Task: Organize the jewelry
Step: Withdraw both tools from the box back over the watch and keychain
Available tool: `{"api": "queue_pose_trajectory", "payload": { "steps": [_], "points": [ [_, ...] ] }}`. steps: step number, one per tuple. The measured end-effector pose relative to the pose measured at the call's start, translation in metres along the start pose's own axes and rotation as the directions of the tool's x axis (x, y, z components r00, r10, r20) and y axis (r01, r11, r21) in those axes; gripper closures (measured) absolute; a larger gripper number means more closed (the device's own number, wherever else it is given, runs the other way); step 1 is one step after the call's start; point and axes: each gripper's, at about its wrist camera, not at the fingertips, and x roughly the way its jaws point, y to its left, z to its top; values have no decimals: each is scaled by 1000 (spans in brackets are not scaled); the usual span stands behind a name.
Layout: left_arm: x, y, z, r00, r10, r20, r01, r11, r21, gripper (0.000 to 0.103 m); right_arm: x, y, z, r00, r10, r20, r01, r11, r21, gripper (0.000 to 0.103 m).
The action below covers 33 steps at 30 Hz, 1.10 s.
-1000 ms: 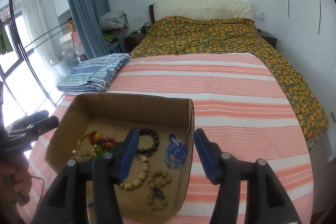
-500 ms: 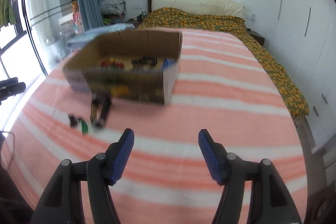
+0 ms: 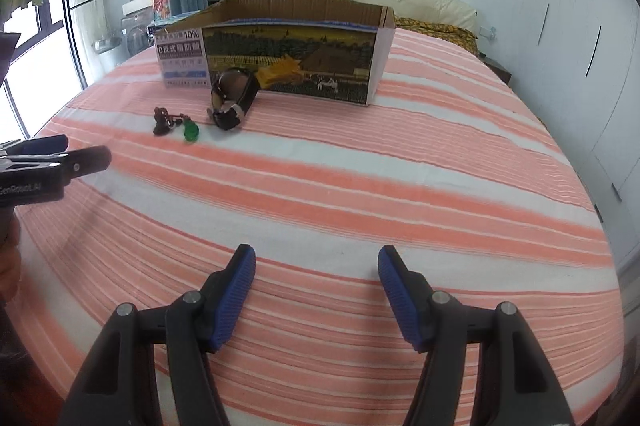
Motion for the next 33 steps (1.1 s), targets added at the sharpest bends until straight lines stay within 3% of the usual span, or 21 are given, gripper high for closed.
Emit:
{"api": "queue_pose_trajectory", "payload": {
  "steps": [4,6,11,33],
  "points": [
    [14,-6,1,999,36,-11,-35,999,39,2,5,-2,-2,1000,15,-12,-15,1000,16,38],
    [21,-8,-1,998,41,-53,-38,998,56,2,7,-4,-2,1000,26,-11,-26,999,30,38],
    [29,-3,-1,996,-2,-94,4,1000,28,0,6,-3,-3,1000,20,-3,-20,999,33,37],
    [29,-4,-2,996,-2,-92,4,1000,26,0,6,-2,-3,1000,13,5,-13,999,41,37]
  ]
}}
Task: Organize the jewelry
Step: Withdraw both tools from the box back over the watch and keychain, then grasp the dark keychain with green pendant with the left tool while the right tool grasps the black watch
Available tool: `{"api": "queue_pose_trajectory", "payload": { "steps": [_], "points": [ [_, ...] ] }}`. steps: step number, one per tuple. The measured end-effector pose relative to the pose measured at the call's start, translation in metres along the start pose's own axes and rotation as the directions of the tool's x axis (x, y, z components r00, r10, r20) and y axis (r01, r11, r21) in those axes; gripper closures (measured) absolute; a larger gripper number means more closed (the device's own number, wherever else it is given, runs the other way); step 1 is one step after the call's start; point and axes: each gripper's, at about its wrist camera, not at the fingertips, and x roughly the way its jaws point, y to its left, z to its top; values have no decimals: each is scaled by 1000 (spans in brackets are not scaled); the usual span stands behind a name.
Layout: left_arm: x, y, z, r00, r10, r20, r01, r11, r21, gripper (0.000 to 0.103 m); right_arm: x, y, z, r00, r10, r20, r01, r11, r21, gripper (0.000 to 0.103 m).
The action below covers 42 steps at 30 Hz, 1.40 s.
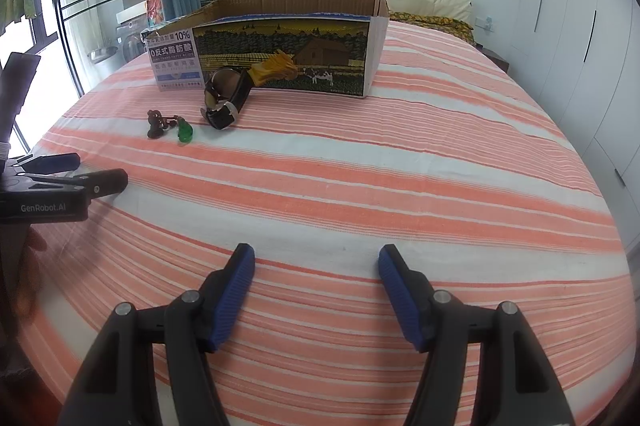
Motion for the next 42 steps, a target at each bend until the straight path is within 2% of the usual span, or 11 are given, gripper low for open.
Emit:
{"api": "queue_pose_trajectory", "payload": {
  "steps": [8,14,22,23,26,28,29,32,37,41,42],
  "points": [
    [2,2,4,999,-37,-20,38,999,34,0,0,0,0,1000,1,0,-1,1000,1,37],
    [22,-10,35,989,-120,-86,133,976,169,0,0,0,0,1000,2,0,-2,1000,1,37],
    [49,-6,71,988,-153,-36,157,966,205,2,0,0,0,1000,4,2,-4,1000,4,37],
    [48,-6,72,986,-161,-31,164,963,212,7,0,0,0,1000,5,2,-5,1000,4,37],
    [39,-15,69,977,-212,6,203,942,268,42,0,-1,0,1000,5,2,-5,1000,4,37],
    [34,-21,65,974,-227,15,213,933,292,86,0,0,0,1000,5,2,-5,1000,4,37],
    [32,-24,63,972,-236,12,222,930,294,91,0,0,0,1000,5,3,-5,1000,4,37],
    [24,-25,54,981,-194,31,178,945,275,91,0,0,0,1000,5,3,-5,1000,4,37],
    [1,-4,26,995,-99,29,94,984,155,90,-1,0,-1,1000,5,3,-5,1000,4,37],
    [-3,22,11,994,-109,29,107,993,52,85,-1,0,-1,1000,3,0,-3,1000,5,37],
    [-4,26,10,992,-119,34,117,992,41,79,-1,0,0,1000,2,-5,-2,1000,13,37]
  ]
}}
